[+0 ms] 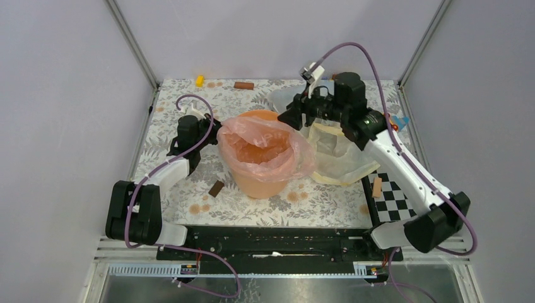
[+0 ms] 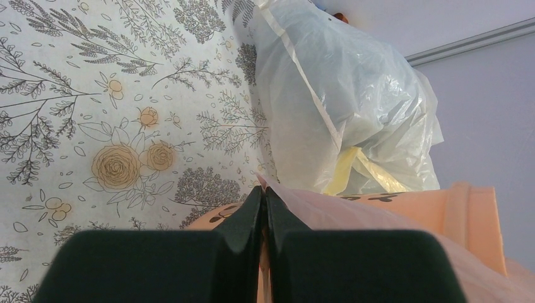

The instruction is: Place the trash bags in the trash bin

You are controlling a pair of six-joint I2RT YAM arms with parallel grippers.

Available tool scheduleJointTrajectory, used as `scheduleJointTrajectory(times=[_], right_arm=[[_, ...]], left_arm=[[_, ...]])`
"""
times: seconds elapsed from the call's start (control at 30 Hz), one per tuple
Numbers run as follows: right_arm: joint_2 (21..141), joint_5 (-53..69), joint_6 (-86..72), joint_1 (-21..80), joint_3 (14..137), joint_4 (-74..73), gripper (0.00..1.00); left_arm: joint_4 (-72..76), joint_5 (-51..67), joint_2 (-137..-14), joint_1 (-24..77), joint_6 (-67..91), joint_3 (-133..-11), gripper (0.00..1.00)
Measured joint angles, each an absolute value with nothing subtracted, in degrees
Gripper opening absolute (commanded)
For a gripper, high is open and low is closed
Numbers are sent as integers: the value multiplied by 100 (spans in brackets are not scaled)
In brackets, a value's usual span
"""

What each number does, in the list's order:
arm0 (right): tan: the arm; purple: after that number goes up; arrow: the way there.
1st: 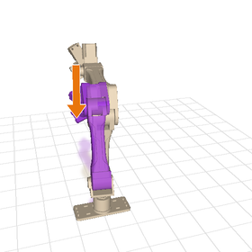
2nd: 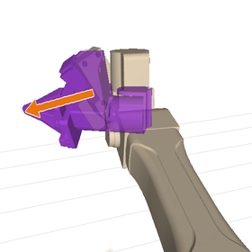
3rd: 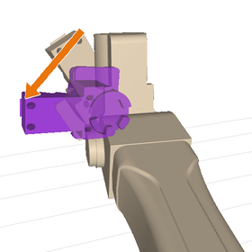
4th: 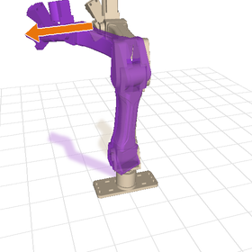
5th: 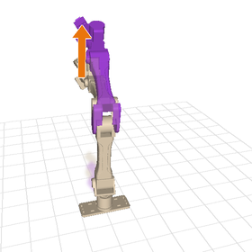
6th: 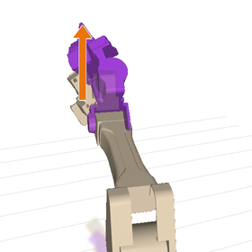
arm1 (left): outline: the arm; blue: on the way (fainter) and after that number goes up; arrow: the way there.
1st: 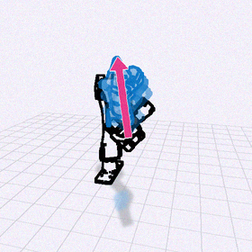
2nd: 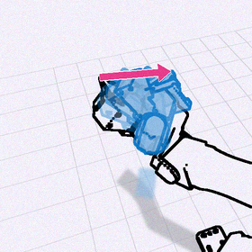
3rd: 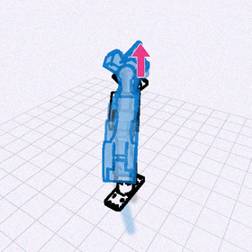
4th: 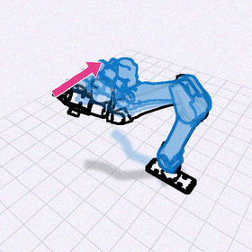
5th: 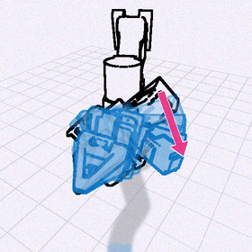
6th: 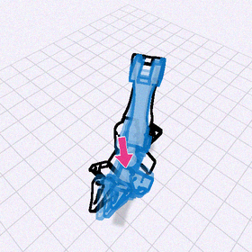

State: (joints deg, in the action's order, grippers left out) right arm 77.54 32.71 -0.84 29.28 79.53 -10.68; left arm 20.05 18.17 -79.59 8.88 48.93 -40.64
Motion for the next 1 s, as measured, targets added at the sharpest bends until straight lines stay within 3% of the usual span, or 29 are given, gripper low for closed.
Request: scheduleJointTrajectory(times=[0.27,0.43,0.6,0.67,1.0], right_arm=[[8567,3437,508,3089,8774,-1905,62],[8906,3441,768,3308,9019,-2300,53],[9035,3439,893,3339,9050,-2506,22],[9041,3435,906,3339,9083,-2517,1],[9067,3037,554,3321,9205,-2362,0]], left_arm=[[1975,1793,-7955,886,4888,-4064,5],[1977,1791,-7955,888,4888,-4064,5],[1977,1791,-7955,888,4888,-4064,5],[1981,1791,-7955,888,4890,-4064,5],[2045,1791,-7955,886,4893,-4058,5]])
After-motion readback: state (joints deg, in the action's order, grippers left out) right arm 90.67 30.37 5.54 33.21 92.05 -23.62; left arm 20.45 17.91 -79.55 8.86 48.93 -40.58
